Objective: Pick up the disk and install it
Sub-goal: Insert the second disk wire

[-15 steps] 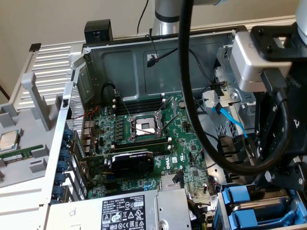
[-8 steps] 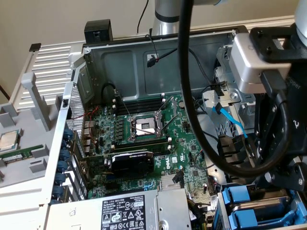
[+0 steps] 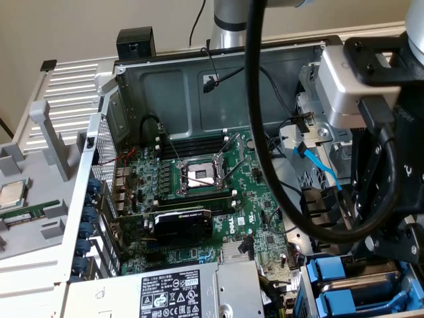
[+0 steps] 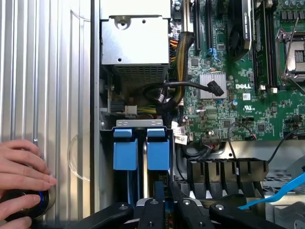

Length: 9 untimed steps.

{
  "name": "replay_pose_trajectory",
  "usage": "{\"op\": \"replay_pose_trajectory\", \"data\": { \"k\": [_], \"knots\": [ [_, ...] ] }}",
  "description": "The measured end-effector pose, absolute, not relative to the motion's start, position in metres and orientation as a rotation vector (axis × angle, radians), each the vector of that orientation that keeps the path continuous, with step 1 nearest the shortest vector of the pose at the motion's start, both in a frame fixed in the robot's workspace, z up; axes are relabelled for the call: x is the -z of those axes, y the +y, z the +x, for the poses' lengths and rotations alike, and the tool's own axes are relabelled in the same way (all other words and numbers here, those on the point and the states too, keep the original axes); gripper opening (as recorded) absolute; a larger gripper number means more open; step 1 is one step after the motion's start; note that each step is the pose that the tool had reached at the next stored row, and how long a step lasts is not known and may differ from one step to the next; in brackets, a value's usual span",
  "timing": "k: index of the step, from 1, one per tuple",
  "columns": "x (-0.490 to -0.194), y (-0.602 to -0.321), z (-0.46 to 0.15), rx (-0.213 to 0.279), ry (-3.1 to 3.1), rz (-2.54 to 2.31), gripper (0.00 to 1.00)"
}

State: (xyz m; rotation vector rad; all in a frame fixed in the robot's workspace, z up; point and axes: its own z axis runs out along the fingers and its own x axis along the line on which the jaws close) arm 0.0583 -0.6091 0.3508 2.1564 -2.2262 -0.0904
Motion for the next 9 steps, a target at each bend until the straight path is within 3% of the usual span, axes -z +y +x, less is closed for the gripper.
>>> {"op": "replay_pose_trajectory", "data": {
  "k": [9],
  "knots": [
    [-0.3496,-0.609,0.0583,0.089,-2.227,2.157,0.16]
  ]
}}
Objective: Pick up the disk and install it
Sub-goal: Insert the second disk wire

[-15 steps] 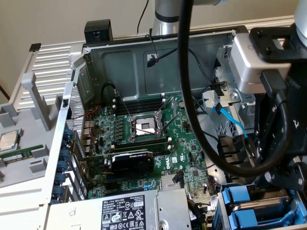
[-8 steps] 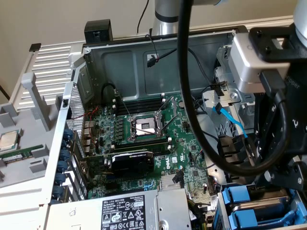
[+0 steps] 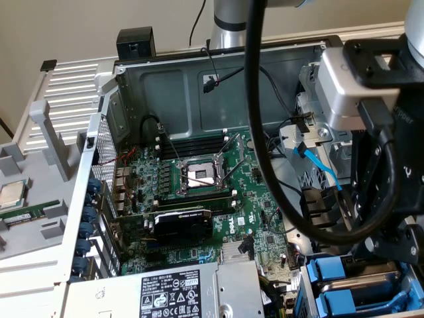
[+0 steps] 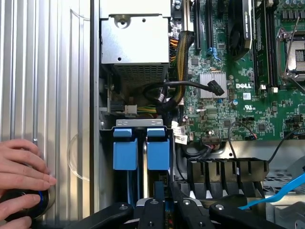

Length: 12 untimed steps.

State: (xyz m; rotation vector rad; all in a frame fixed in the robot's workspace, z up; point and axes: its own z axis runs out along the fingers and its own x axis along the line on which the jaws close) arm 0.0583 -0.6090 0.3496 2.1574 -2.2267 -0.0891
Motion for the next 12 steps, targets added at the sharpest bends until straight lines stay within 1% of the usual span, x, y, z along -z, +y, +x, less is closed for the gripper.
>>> {"op": "replay_pose_trajectory", "data": {
  "k": [12],
  "knots": [
    [-0.3488,-0.6087,0.0583,0.088,-2.227,2.158,0.16]
  ]
}}
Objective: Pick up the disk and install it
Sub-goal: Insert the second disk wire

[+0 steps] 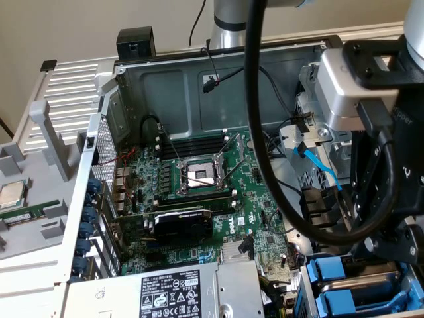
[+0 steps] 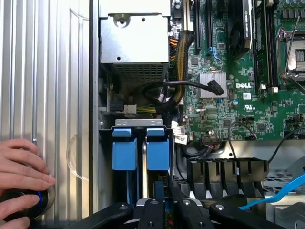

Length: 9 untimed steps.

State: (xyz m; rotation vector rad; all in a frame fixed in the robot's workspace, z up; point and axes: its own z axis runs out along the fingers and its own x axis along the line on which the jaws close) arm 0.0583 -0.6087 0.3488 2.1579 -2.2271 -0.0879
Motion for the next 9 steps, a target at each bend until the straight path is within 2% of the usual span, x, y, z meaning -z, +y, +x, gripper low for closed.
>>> {"op": "replay_pose_trajectory", "data": {
  "k": [9],
  "knots": [
    [-0.3472,-0.6088,0.0582,0.086,-2.228,2.159,0.16]
  ]
}}
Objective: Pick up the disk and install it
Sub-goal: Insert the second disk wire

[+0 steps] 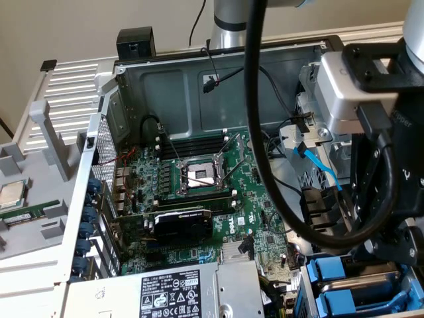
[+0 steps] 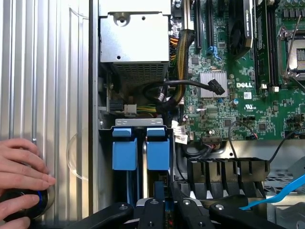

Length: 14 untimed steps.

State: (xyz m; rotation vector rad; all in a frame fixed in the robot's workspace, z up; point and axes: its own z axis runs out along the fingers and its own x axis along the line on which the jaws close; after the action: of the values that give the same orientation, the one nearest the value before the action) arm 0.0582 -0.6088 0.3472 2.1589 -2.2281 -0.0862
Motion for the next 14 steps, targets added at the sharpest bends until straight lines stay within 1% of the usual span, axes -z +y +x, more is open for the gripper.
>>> {"op": "replay_pose_trajectory", "data": {
  "k": [14],
  "knots": [
    [-0.3451,-0.6082,0.0577,0.083,-2.23,2.161,0.16]
  ]
}}
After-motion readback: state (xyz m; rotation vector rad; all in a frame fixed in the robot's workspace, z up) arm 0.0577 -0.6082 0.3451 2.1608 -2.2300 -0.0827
